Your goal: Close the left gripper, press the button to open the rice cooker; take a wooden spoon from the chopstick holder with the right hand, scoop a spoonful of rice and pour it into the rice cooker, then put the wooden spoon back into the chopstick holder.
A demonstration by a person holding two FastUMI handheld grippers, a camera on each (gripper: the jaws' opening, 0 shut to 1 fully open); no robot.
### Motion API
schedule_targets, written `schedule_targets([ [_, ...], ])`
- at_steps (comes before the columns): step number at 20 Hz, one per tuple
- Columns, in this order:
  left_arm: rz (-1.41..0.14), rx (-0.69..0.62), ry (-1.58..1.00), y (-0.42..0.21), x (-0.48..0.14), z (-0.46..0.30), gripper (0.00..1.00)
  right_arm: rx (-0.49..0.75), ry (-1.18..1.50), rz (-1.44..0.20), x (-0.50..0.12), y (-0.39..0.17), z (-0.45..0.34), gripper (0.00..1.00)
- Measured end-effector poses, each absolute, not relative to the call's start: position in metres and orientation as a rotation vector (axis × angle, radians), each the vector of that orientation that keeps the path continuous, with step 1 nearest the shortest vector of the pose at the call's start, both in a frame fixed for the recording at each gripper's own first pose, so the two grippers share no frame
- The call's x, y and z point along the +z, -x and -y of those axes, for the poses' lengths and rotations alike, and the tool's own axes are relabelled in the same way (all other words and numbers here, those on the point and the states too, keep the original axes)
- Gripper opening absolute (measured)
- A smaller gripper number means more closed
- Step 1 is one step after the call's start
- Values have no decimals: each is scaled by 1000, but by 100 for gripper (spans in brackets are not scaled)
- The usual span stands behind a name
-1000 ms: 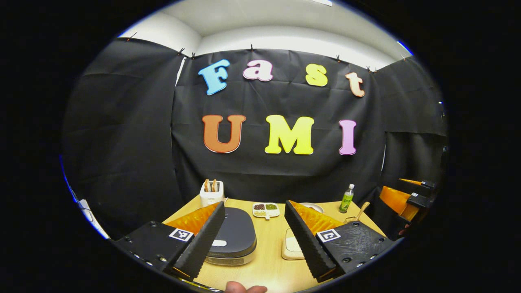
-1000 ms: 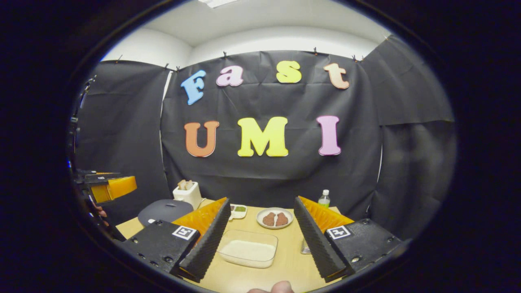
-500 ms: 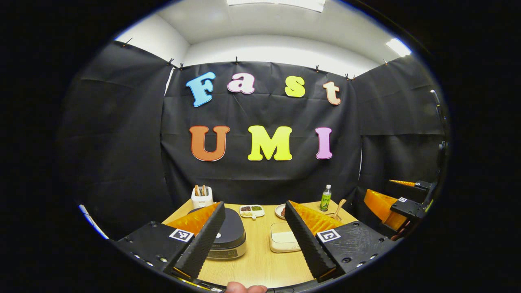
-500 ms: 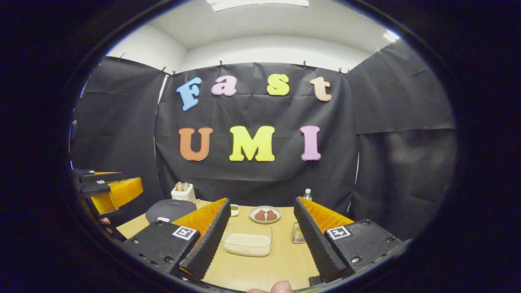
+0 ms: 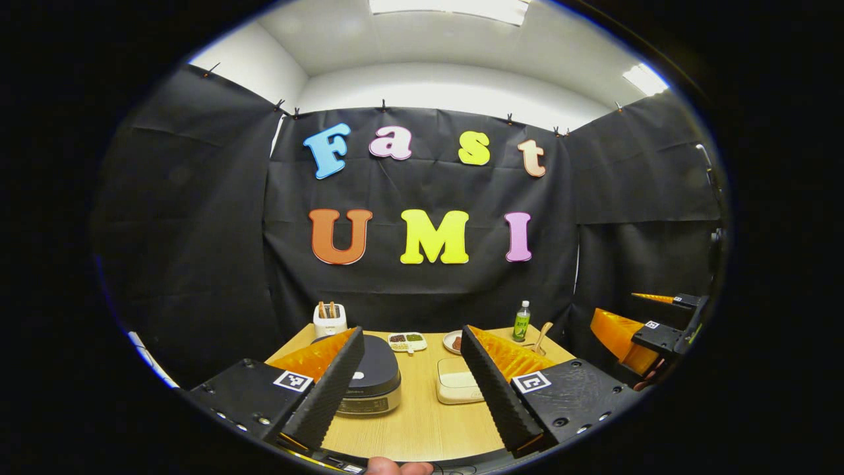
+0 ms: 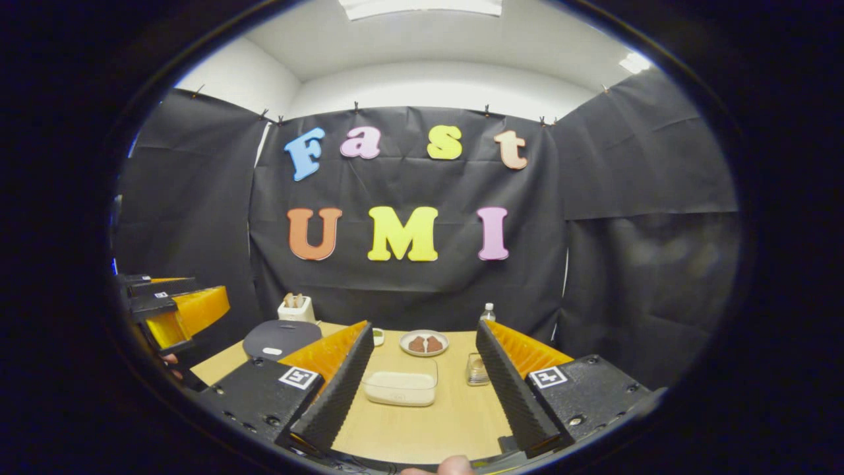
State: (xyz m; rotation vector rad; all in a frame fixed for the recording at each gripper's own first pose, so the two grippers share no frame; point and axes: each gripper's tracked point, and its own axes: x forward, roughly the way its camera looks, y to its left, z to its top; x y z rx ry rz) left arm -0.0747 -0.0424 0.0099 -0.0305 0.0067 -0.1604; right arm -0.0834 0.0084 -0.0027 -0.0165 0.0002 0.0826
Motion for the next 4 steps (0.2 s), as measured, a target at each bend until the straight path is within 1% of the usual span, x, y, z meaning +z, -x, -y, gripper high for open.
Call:
schedule_targets([
  [4, 3, -137, 48, 84, 14, 31, 95, 90, 7, 9, 4, 83, -13, 99],
])
